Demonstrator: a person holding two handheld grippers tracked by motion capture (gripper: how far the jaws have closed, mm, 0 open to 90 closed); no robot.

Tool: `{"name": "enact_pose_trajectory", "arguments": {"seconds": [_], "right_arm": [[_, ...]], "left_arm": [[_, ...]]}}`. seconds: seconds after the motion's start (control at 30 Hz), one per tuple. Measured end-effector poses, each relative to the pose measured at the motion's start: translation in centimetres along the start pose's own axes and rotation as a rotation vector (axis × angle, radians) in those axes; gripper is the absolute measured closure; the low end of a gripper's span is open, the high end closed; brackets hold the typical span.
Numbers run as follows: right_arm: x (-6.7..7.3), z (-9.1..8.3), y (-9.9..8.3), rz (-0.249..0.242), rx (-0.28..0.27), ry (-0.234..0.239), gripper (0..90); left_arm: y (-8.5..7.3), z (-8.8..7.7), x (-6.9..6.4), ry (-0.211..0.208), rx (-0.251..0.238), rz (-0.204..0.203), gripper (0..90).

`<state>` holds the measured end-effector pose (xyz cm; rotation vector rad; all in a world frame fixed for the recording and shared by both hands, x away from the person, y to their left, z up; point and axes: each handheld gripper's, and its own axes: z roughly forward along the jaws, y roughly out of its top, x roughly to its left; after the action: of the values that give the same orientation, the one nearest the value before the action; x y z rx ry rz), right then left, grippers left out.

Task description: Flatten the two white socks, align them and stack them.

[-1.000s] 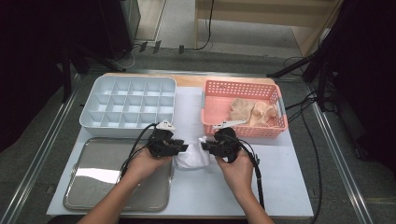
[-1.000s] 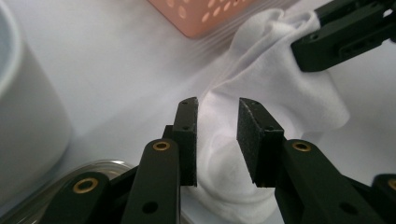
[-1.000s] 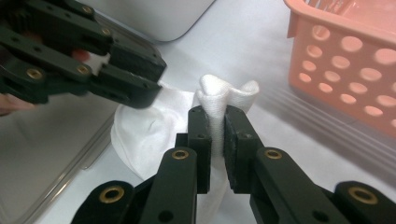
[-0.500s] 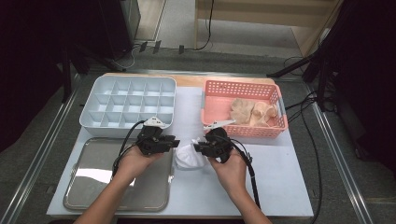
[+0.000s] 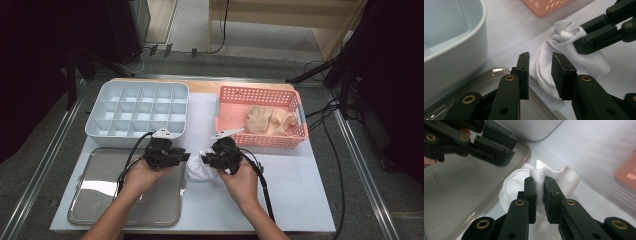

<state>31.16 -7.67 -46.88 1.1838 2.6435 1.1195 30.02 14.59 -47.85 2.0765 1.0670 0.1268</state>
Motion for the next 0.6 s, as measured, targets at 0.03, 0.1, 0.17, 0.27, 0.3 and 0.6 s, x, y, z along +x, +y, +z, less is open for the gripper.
{"name": "enact_pose_trajectory", "arguments": {"seconds": [0.03, 0.1, 0.17, 0.27, 0.3, 0.6], "right_arm": [[0.0, 0.0, 0.0, 0.003, 0.000, 0.003, 82.8], [0.2, -0.1, 0.1, -0.002, -0.003, 0.004, 82.9], [0.3, -0.2, 0.2, -0.002, -0.007, 0.007, 82.9], [0.2, -0.4, 0.3, -0.002, -0.013, 0.006, 82.9], [-0.1, -0.6, 0.2, 0.007, -0.014, 0.002, 82.9], [-0.4, -1.4, 0.3, 0.022, -0.040, 0.003, 82.9]], "left_arm": [[0.0, 0.0, 0.1, 0.003, 0.001, 0.000, 69.3], [-0.1, -0.1, 0.2, -0.009, -0.005, -0.024, 70.4], [-0.2, 0.1, 0.0, -0.027, 0.004, -0.026, 71.6], [-0.4, 1.1, -0.7, -0.041, 0.044, -0.002, 71.9], [-0.5, 1.6, -1.1, -0.044, 0.065, 0.010, 72.4], [-1.0, 3.1, -1.8, -0.026, 0.083, 0.044, 76.4]]}}
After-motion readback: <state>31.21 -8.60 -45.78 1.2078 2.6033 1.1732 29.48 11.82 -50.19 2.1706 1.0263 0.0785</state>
